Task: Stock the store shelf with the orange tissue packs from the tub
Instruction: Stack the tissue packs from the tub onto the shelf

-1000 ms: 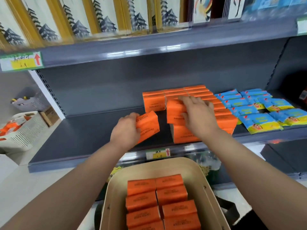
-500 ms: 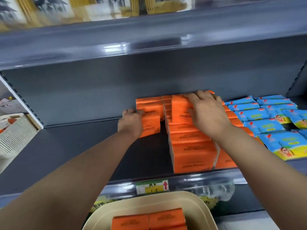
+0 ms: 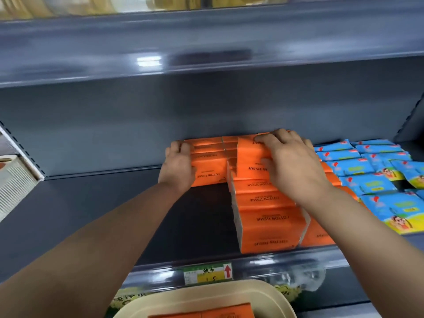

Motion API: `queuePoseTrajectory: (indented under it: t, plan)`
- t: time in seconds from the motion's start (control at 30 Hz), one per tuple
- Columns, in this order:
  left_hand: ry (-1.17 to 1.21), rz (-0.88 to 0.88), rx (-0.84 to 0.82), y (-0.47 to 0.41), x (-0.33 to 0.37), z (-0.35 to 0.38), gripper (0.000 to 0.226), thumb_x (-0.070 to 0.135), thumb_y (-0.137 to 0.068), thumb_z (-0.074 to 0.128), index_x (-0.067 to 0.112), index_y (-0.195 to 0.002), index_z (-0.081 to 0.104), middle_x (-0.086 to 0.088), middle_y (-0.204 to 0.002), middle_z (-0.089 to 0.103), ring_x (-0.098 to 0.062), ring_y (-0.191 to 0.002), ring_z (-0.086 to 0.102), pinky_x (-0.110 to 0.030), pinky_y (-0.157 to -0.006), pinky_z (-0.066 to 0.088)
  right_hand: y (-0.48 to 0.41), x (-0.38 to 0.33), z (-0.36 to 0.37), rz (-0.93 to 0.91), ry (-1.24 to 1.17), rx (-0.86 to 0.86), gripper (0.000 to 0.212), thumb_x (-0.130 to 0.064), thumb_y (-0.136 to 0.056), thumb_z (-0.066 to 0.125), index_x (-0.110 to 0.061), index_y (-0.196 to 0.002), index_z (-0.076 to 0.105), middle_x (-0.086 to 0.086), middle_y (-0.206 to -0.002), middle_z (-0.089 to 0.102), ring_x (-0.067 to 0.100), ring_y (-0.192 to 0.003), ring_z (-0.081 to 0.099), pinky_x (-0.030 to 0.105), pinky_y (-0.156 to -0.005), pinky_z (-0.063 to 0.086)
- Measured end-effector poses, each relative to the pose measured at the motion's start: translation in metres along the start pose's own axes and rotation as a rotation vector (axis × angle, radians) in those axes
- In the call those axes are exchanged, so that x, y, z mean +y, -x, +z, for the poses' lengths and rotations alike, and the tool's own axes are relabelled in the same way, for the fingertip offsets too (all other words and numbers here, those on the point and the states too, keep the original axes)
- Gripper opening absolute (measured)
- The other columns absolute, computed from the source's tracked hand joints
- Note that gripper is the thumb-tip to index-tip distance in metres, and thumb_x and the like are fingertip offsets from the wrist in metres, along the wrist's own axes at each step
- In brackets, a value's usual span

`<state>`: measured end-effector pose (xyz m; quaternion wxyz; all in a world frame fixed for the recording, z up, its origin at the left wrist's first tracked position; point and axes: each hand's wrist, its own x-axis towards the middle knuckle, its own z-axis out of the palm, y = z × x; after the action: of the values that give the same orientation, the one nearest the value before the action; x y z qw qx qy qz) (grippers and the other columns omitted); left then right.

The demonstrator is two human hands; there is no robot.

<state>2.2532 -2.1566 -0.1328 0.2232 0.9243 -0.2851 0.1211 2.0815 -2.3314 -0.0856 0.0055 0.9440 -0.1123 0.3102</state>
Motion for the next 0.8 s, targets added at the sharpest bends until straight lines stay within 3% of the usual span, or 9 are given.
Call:
queuePoseTrajectory:
  t: [0.17, 0.33, 0.53, 0.6, 0.7, 0.8]
  plan:
    - [0.007, -0.022, 0.027, 0.010, -0.015, -0.032, 0.049, -0.005, -0.084, 0.053, 0.007, -0.130, 0.043, -0.009, -0.132, 0.038, -0.026, -0.122, 0.037, -0.039, -0.089, 0.048, -0.030, -0.048, -0.008, -0.049, -0.155, -0.048, 0.051, -0.019, -0.081, 0.066, -0.023, -0.130, 0.052, 0.005, -0.120, 0.057, 0.030, -0.115, 0.053, 0.041, -0.095, 0.041]
    - [0.155, -0.100, 0.056, 0.017, -0.029, -0.056, 0.059, -0.010, -0.079, 0.047, 0.007, -0.135, 0.039, -0.011, -0.134, 0.039, -0.027, -0.126, 0.039, -0.039, -0.095, 0.045, -0.051, -0.095, 0.020, -0.129, -0.210, -0.235, 0.048, -0.023, -0.082, 0.064, -0.028, -0.127, 0.048, -0.001, -0.127, 0.054, 0.023, -0.120, 0.051, 0.037, -0.096, 0.039]
    - [0.251, -0.112, -0.174, 0.036, -0.029, -0.049, 0.069, 0.010, -0.081, 0.059, 0.009, -0.143, 0.030, -0.009, -0.142, 0.036, -0.023, -0.131, 0.038, -0.040, -0.106, 0.039, -0.043, -0.103, 0.068, -0.069, -0.222, -0.466, 0.049, -0.004, -0.083, 0.058, -0.026, -0.126, 0.048, 0.002, -0.128, 0.049, 0.025, -0.121, 0.047, 0.036, -0.096, 0.037]
    - [0.200, -0.101, -0.243, 0.038, -0.026, -0.039, 0.069, 0.015, -0.082, 0.063, 0.012, -0.143, 0.030, -0.007, -0.140, 0.039, -0.022, -0.128, 0.041, -0.033, -0.101, 0.041, -0.038, -0.099, 0.075, -0.049, -0.227, -0.500, 0.052, -0.003, -0.083, 0.060, -0.025, -0.129, 0.047, 0.003, -0.131, 0.048, 0.025, -0.122, 0.048, 0.035, -0.098, 0.039]
    - [0.182, -0.085, -0.274, 0.038, -0.020, -0.025, 0.054, 0.021, -0.082, 0.068, 0.014, -0.128, 0.039, -0.007, -0.119, 0.053, -0.023, -0.107, 0.056, -0.033, -0.084, 0.048, -0.033, -0.088, 0.069, -0.025, -0.263, -0.468, 0.061, -0.021, -0.083, 0.068, -0.024, -0.138, 0.041, 0.003, -0.137, 0.046, 0.025, -0.126, 0.046, 0.034, -0.103, 0.039]
    - [0.176, -0.097, -0.239, 0.035, -0.013, -0.014, 0.046, 0.022, -0.082, 0.069, 0.013, -0.116, 0.040, -0.006, -0.103, 0.058, -0.023, -0.094, 0.060, -0.036, -0.075, 0.049, -0.024, -0.067, 0.056, 0.004, -0.167, -0.367, 0.054, -0.018, -0.089, 0.057, -0.023, -0.141, 0.040, 0.004, -0.137, 0.047, 0.027, -0.125, 0.047, 0.034, -0.101, 0.039]
